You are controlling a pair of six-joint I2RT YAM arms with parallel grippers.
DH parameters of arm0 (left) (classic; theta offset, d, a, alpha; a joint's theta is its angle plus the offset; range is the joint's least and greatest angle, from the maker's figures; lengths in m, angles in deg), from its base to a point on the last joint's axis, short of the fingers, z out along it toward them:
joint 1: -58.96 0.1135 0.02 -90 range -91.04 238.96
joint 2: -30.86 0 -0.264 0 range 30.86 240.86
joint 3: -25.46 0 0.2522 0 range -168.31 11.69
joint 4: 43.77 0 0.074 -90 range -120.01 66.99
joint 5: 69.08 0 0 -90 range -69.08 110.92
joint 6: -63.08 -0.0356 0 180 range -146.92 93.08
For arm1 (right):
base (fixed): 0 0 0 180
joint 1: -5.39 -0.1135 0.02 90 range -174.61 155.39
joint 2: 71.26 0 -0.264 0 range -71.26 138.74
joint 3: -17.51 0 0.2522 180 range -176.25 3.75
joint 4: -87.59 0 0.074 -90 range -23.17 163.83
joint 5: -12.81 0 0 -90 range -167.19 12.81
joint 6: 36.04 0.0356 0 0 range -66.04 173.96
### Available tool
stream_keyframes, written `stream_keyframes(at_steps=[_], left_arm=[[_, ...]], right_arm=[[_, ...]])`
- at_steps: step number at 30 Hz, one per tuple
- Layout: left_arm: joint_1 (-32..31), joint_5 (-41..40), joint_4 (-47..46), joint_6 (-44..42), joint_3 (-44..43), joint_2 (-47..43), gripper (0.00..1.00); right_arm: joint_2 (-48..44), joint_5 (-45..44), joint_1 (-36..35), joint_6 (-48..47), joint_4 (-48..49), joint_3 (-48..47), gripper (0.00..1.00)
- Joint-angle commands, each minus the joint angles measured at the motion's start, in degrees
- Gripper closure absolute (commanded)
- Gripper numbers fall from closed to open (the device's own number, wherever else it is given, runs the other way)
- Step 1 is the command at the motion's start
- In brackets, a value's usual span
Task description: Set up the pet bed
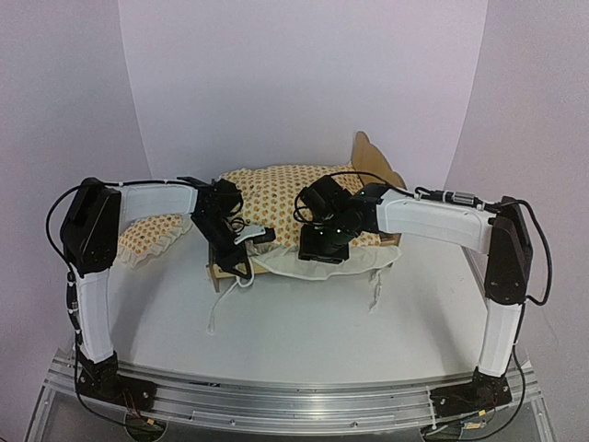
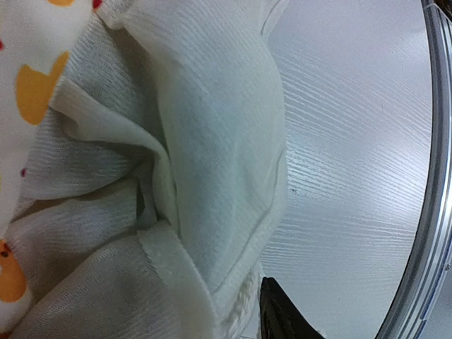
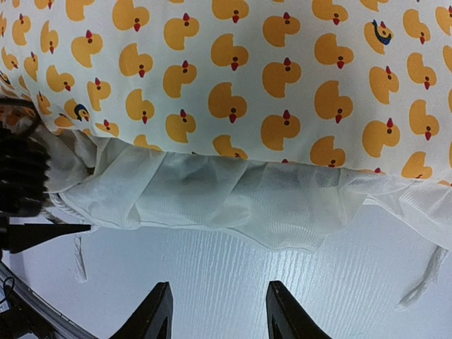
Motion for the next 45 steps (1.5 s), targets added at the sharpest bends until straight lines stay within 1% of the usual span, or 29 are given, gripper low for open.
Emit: stream_keyframes(at_steps=[1, 6, 8, 10, 11, 12, 14, 15, 17, 18, 20, 22, 23, 26, 27, 30, 31, 33, 35, 37, 41, 45], left_arm=[[-3.02, 3.41, 6.53, -2.09, 4.32, 4.71, 0.56], [-3.12, 1.23, 4.69, -2.34, 5.32, 7.44, 0.52], [-3.13, 1.26, 5.09, -2.5, 4.18, 8.38, 0.5], [-3.09, 2.64, 6.94, -2.52, 2.09, 8.39, 0.51], [-3.11, 3.47, 7.74, -2.42, 0.43, 7.9, 0.55], [-3.1, 4.05, 8.21, -2.23, -0.85, 7.08, 0.63], [-3.09, 4.23, 7.95, -1.42, -2.21, 5.95, 0.86], [-3.09, 4.22, 8.19, -1.3, -2.55, 5.88, 0.92], [-3.09, 4.83, 9.71, -1.53, -3.37, 6.35, 0.94], [-3.11, 4.97, 10.42, -1.51, -3.79, 6.54, 0.94], [-3.1, 5.25, 10.72, -1.3, -4.14, 6.5, 0.99], [-3.1, 5.76, 10.91, -0.76, -4.92, 6.54, 1.0], [-3.11, 6.31, 11.35, -0.32, -5.67, 6.71, 1.0], [-3.14, 10.1, 13.86, 1.53, -9.76, 7.15, 1.0], [-3.1, 11.38, 15.03, 2.37, -11.01, 7.14, 1.0], [-3.08, 15.69, 17.32, 4.79, -13.89, 6.26, 1.0], [-3.09, 16.86, 17.23, 5.83, -13.9, 5.48, 1.0], [-3.12, 18.34, 16.79, 7.95, -13.15, 4.27, 1.0], [-3.1, 19.9, 16.7, 10.15, -12.27, 3.48, 1.0], [-3.16, 21.65, 16.79, 11.29, -11.41, 3.02, 1.0], [-3.19, 21.97, 16.61, 12.06, -10.6, 2.89, 1.0], [-3.18, 22.26, 16.99, 12.59, -11.57, 3.36, 1.0]], right_arm=[[-1.26, -0.68, -0.21, 0.78, 0.06, -0.5, 0.55], [-0.88, -0.79, -0.18, 0.39, 0.01, -1.01, 0.55], [-0.93, -1.0, -0.23, 0.31, 0.05, -1.01, 0.55], [-1.07, -0.98, -0.16, 0.25, 0.02, -0.94, 0.55], [-1.18, -0.88, -0.2, 0.2, 0.05, -0.96, 0.55], [-1.37, -0.45, -0.25, -0.13, 0.31, -1.09, 0.55], [-2.31, 1.69, -0.91, -2.99, 3.11, -0.69, 0.57], [-3.33, 2.72, -1.88, -5.67, 5.62, 0.22, 0.57], [-6.35, 4.76, -4.69, -11.07, 12.8, 3.91, 0.57], [-8.15, 7.07, -5.55, -13.31, 17.71, 7.94, 0.56], [-12.4, 12.0, -6.57, -14.56, 28.9, 16.18, 0.57], [-14.99, 13.08, -7.49, -15.36, 39.32, 25.06, 0.58], [-15.65, 11.91, -8.2, -15.72, 45.6, 30.62, 0.57], [-13.42, 9.8, -9.24, -16.07, 72.67, 42.62, 0.56], [-11.55, 8.87, -9.37, -16.72, 76.3, 43.63, 0.56], [-4.29, 5.46, -9.73, -20.71, 79.31, 40.99, 0.55], [-1.33, 4.63, -9.89, -22.32, 82.57, 40.36, 0.55], [4.31, 1.99, -9.99, -25.11, 93.19, 40.67, 0.52], [8.42, -1.94, -10.0, -27.49, 99.6, 40.27, 0.49], [11.44, -4.99, -10.05, -29.87, 101.71, 38.28, 0.47], [16.38, -8.11, -9.97, -33.87, 103.71, 32.77, 0.46], [21.12, -11.91, -9.85, -33.54, 108.66, 29.16, 0.48]])
